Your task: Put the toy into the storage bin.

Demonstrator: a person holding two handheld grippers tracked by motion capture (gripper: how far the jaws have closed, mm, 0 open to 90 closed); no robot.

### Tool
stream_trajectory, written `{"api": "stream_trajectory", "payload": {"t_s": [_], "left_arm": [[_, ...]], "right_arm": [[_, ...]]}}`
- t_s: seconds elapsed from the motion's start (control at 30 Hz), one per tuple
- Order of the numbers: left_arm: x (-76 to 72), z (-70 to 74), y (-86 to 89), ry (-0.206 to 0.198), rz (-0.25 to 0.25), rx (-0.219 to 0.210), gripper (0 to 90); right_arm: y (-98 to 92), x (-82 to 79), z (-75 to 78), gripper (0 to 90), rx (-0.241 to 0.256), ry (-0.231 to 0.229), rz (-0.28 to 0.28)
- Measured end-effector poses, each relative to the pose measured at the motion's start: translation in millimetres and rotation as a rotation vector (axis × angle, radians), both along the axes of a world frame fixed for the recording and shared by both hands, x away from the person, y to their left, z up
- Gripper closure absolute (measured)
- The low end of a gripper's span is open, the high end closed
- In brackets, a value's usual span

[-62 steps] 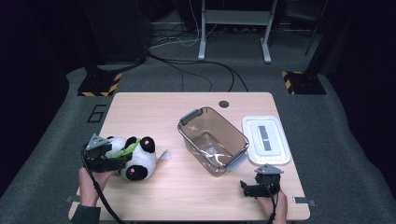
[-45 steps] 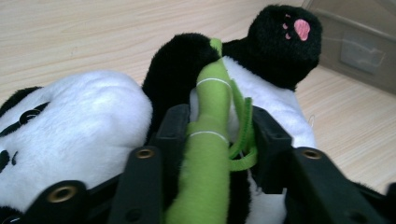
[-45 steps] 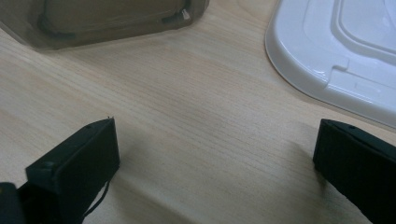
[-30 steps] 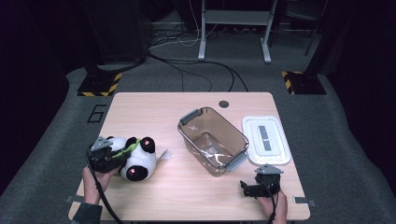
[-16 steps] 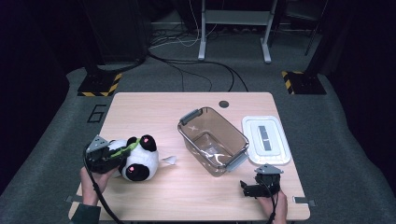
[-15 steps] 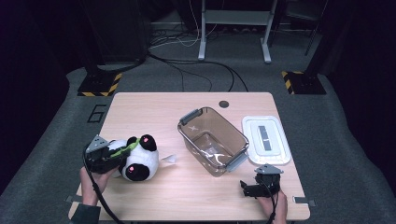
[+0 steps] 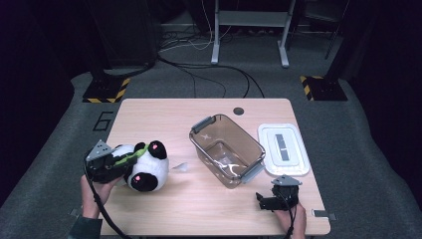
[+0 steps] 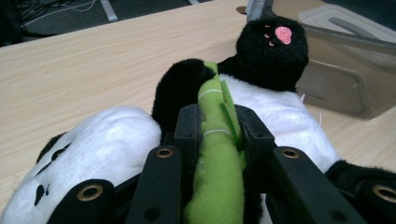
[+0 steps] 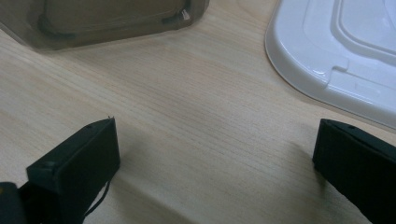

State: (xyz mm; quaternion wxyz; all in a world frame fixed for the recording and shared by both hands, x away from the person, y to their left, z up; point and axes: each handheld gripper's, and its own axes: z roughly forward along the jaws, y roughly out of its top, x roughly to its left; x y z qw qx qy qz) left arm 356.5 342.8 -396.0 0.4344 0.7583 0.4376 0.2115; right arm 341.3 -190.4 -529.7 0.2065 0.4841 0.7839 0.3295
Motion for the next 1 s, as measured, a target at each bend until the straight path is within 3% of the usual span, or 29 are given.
{"api": "stream_trajectory", "payload": {"t_s": [0.37,1.0], "left_arm": [[1.0,18.0,-1.8,-0.031,-0.022,0.008,73.0],[5.2,68.7,-11.1,-0.114,-0.09,0.01,73.0]], "right_arm": [[0.0,0.0,0.0,0.0,0.0,0.0,0.0],[-0.3,0.2,0.0,0.0,0.0,-0.002,-0.003]]}}
